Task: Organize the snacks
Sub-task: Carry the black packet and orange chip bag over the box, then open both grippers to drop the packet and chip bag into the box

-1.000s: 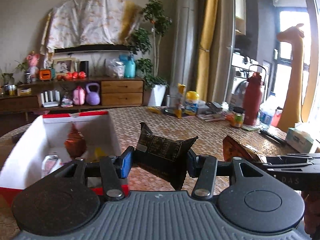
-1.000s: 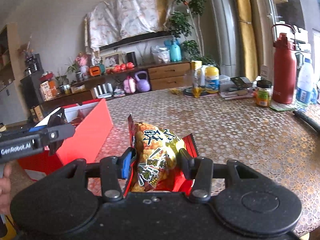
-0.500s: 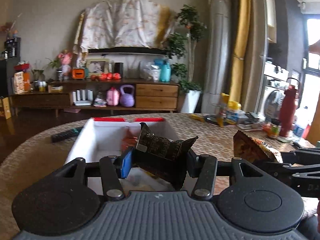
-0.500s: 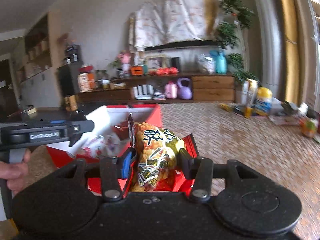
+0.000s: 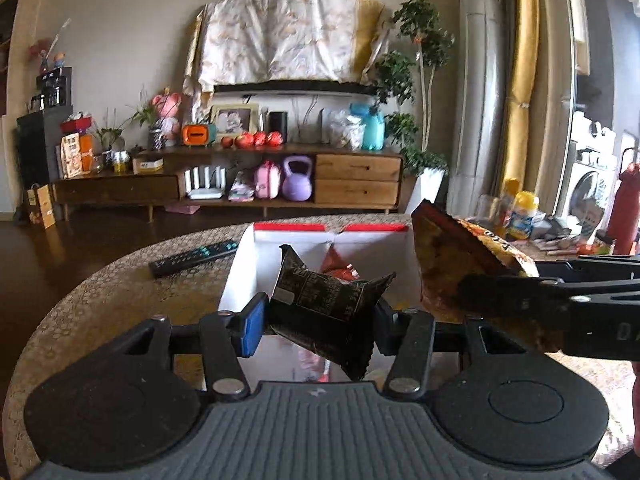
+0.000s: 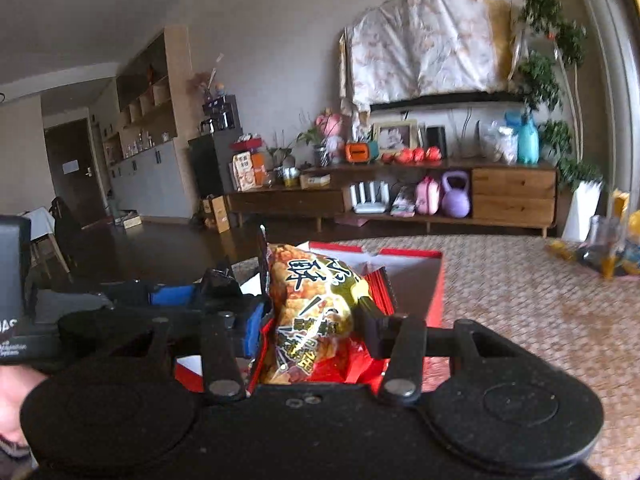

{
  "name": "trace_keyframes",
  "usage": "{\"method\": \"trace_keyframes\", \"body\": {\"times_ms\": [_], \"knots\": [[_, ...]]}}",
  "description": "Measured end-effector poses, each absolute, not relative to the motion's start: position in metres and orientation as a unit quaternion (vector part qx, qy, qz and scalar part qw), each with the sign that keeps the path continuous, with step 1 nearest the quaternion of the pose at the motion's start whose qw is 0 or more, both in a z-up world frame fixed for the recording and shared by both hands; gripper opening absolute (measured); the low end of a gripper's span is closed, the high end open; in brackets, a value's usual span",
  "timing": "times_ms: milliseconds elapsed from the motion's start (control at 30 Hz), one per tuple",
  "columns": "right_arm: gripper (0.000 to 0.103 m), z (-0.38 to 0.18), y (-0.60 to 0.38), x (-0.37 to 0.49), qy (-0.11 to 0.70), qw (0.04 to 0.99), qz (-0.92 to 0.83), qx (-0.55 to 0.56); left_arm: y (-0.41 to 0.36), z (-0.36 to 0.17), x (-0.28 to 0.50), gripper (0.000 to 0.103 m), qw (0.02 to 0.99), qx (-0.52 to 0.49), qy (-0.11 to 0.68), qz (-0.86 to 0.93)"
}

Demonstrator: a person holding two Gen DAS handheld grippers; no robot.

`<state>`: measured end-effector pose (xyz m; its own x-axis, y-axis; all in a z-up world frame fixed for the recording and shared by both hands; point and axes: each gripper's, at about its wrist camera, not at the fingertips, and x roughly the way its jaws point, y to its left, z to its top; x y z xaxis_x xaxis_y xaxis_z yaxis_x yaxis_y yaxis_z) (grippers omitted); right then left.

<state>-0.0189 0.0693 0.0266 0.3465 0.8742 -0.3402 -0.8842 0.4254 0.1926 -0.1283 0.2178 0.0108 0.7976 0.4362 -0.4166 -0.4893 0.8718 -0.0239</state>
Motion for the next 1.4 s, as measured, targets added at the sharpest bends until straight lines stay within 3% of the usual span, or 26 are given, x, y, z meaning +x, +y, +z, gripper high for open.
{"method": "trace_keyframes", "body": {"times_ms": [600,767,800,900,1033,1200,1400], "knots": [[0.048,-0.005,0.100,-0.010,0.225,0.818,0.529,-0.030,0.235,-0.018,-0.112,0.054,0.937,-0.070,0.242,0.240],[0.056,-0.007,0.102,-0.012,0.225,0.820,0.525,-0.036,0.237,-0.019,-0.109,0.057,0.934,-0.066,0.248,0.247],[0.061,-0.006,0.101,-0.013,0.222,0.824,0.520,-0.036,0.237,-0.019,-0.109,0.060,0.934,-0.068,0.249,0.246],[0.063,-0.003,0.101,-0.012,0.219,0.825,0.521,-0.036,0.238,-0.017,-0.110,0.074,0.931,-0.070,0.250,0.256],[0.077,0.002,0.098,-0.011,0.210,0.831,0.514,-0.027,0.236,-0.011,-0.113,0.087,0.932,-0.065,0.239,0.265],[0.085,0.011,0.089,-0.015,0.197,0.838,0.509,-0.026,0.229,-0.001,-0.117,0.088,0.934,-0.060,0.231,0.266],[0.087,0.020,0.076,-0.022,0.199,0.842,0.501,-0.018,0.212,0.011,-0.124,0.092,0.931,-0.059,0.229,0.278]]}}
